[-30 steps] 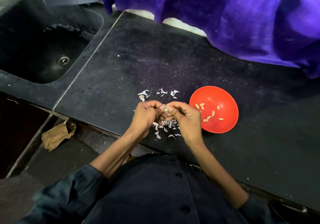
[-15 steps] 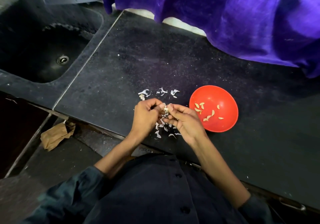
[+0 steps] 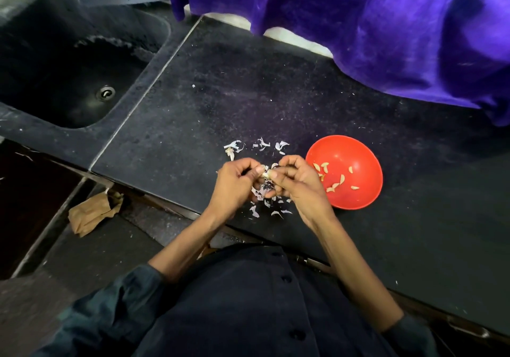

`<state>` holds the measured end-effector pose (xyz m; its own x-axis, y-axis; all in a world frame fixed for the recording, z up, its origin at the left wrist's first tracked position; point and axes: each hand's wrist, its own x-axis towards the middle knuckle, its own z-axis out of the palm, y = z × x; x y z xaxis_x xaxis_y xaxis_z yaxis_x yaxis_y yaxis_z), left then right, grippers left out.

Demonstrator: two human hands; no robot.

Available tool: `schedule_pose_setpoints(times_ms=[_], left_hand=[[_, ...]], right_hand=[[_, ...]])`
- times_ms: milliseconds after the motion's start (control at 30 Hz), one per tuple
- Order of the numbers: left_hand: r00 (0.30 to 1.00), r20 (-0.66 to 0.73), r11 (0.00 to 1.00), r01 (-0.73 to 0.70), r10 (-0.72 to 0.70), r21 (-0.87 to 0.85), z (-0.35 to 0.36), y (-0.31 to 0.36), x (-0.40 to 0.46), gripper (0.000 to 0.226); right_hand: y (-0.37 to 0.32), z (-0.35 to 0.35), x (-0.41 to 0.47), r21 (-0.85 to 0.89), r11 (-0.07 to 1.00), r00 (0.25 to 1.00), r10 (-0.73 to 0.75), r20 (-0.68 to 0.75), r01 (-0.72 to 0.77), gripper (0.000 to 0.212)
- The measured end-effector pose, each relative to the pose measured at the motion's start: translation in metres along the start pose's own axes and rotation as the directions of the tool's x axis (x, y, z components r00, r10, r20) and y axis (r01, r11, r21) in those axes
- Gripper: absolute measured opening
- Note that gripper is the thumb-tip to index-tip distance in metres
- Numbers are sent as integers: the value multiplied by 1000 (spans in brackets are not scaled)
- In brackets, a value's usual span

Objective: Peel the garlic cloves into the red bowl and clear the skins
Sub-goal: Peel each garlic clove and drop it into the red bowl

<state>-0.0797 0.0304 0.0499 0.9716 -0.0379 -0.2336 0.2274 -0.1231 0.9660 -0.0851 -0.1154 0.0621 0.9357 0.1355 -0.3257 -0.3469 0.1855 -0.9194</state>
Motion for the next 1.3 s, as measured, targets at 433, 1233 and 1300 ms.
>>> schedule_pose_setpoints(times_ms=[433,1233,1300], left_hand=[[993,-114,994,-27,38,103,-5,-8,3,13],[982,79,984,-168,172,-50,12,5,1,16],[983,49,984,-173,176,-48,13,4,1,13]], right_hand=[[3,-6,4,-63,992,990,-116,-81,111,22],[4,-24,3,352,936,997,39,-74,-11,30],[4,-26,2,348,937,996,46,-72,-18,26]])
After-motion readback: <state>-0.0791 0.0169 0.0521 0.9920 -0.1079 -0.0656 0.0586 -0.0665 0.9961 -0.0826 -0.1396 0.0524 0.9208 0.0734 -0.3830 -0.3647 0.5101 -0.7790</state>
